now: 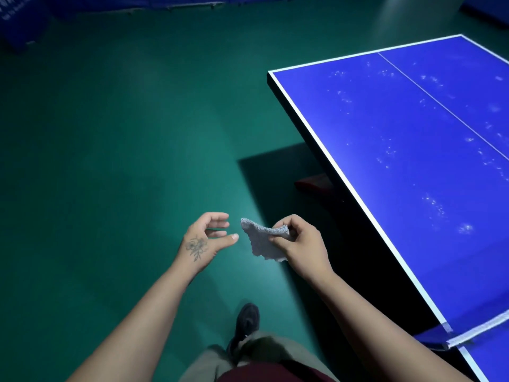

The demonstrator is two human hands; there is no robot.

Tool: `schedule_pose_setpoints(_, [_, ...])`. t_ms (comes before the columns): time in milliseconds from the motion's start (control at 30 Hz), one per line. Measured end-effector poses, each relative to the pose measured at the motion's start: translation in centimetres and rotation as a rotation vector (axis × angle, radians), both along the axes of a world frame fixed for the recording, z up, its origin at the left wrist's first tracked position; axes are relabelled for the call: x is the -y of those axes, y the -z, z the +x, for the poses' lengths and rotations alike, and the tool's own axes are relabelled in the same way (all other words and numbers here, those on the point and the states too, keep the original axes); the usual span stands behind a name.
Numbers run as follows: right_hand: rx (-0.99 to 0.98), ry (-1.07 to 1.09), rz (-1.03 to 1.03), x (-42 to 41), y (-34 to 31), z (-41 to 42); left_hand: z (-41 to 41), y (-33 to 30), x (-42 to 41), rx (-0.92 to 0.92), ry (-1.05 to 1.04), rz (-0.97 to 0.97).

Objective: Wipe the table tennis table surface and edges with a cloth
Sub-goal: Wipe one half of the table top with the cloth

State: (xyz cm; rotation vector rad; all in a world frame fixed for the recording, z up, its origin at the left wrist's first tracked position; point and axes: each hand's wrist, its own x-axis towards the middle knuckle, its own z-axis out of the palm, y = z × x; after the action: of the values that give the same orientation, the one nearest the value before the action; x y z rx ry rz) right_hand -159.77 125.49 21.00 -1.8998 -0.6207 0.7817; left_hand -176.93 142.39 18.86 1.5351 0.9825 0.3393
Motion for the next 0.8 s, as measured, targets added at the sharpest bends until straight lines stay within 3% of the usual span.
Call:
schedule_pose_setpoints(300, [0.013, 0.172, -0.002, -1.4, -0.9, 7.7, 11.6, -0.6, -3.1, -0.020, 0.218, 0.005])
schedule_pose_setpoints(800, [-0.023, 0.746, -0.063, 8.1, 0.3, 17.7, 33.8, 1.3, 1.6, -0.070, 0.779, -0.029])
